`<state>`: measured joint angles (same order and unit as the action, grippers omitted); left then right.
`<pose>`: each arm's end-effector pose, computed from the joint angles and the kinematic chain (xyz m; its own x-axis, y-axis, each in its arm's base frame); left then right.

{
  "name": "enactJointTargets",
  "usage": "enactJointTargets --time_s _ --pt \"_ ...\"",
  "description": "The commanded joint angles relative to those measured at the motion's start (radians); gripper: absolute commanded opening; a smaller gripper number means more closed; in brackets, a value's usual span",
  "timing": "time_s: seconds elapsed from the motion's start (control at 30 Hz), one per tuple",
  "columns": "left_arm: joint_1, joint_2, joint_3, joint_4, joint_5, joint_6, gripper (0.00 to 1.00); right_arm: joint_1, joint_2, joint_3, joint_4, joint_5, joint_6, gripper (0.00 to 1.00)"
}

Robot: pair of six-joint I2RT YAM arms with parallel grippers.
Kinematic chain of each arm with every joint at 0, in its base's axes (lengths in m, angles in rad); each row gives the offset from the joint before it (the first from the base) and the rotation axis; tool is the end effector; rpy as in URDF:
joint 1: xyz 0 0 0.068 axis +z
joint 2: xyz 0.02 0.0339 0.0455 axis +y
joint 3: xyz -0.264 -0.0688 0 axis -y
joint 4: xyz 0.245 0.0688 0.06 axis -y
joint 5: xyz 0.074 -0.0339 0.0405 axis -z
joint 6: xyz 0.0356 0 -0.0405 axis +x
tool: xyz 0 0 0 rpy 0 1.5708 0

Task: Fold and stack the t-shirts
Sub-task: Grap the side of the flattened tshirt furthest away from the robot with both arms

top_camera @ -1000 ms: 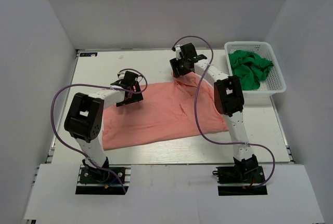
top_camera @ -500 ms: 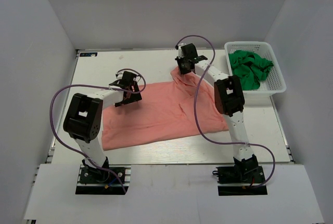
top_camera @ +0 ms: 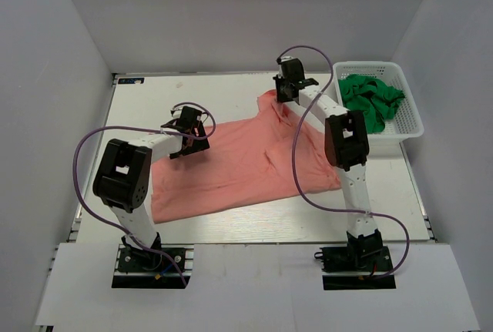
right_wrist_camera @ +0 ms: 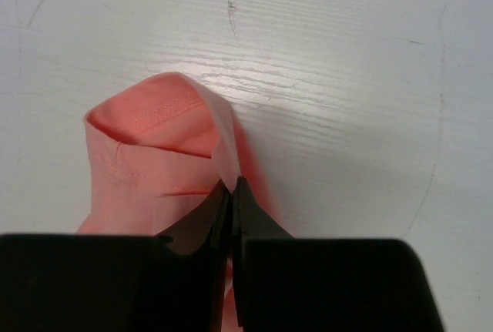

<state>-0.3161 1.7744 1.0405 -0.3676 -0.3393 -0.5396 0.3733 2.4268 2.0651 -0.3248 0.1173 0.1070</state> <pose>0.3308 -0.0957 0.1566 -0.8044 -0.2467 -0.5405 -0.3068 0.9515 0.0223 0.5177 0.1983 0.1866 -0.6165 -0.1275 -0.7770 -0.2133 0.9770 0.0088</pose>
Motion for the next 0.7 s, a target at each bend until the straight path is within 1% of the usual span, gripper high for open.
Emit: enactJointTargets --time_s 0.0,0.07,0.1,0.17,0.2,0.3,0.33,0.4,0.47,0.53,0.57,0.63,0.67 --pt "0.009 -0.023 -0.033 -0.033 -0.003 -0.005 1.0 -0.025 -0.066 0.02 0.073 -0.065 0.011 0.06" --pt "0.009 -0.023 -0.033 -0.024 -0.003 0.004 1.0 -0.037 -0.063 0.018 0.089 -0.097 0.007 0.06" --pt "0.009 -0.023 -0.033 -0.024 -0.003 0.004 1.0 -0.043 -0.063 0.01 0.124 -0.181 -0.001 0.06" --pt "0.009 -0.023 -0.033 -0.024 0.006 0.004 1.0 -0.05 -0.066 0.0 0.15 -0.247 -0.012 0.07" --pt "0.009 -0.023 -0.042 -0.015 0.006 0.004 1.0 -0.054 -0.06 -0.006 0.197 -0.292 -0.016 0.09" --pt "0.009 -0.013 -0.042 -0.014 0.017 0.004 1.0 -0.065 -0.051 0.006 0.246 -0.39 0.008 0.09" --pt "0.009 -0.013 -0.042 -0.014 0.017 0.013 1.0 -0.066 -0.051 0.004 0.256 -0.415 0.023 0.11" --pt "0.009 -0.013 -0.042 -0.005 0.017 0.013 1.0 -0.071 -0.052 0.0 0.289 -0.432 0.042 0.15" --pt "0.009 -0.013 -0.042 -0.005 0.029 0.013 1.0 -0.071 -0.049 0.003 0.288 -0.412 0.037 0.18" --pt "0.009 -0.013 -0.042 -0.005 0.029 0.024 1.0 -0.071 -0.041 0.018 0.273 -0.37 0.037 0.28" --pt "0.009 -0.013 -0.051 -0.005 0.029 0.024 1.0 -0.08 -0.04 0.02 0.268 -0.355 0.048 0.28" --pt "0.009 -0.013 -0.051 0.004 0.029 0.024 1.0 -0.083 -0.035 0.029 0.244 -0.274 0.069 0.28" --pt "0.009 -0.013 -0.051 0.004 0.039 0.024 1.0 -0.091 -0.034 0.032 0.234 -0.265 0.074 0.24"
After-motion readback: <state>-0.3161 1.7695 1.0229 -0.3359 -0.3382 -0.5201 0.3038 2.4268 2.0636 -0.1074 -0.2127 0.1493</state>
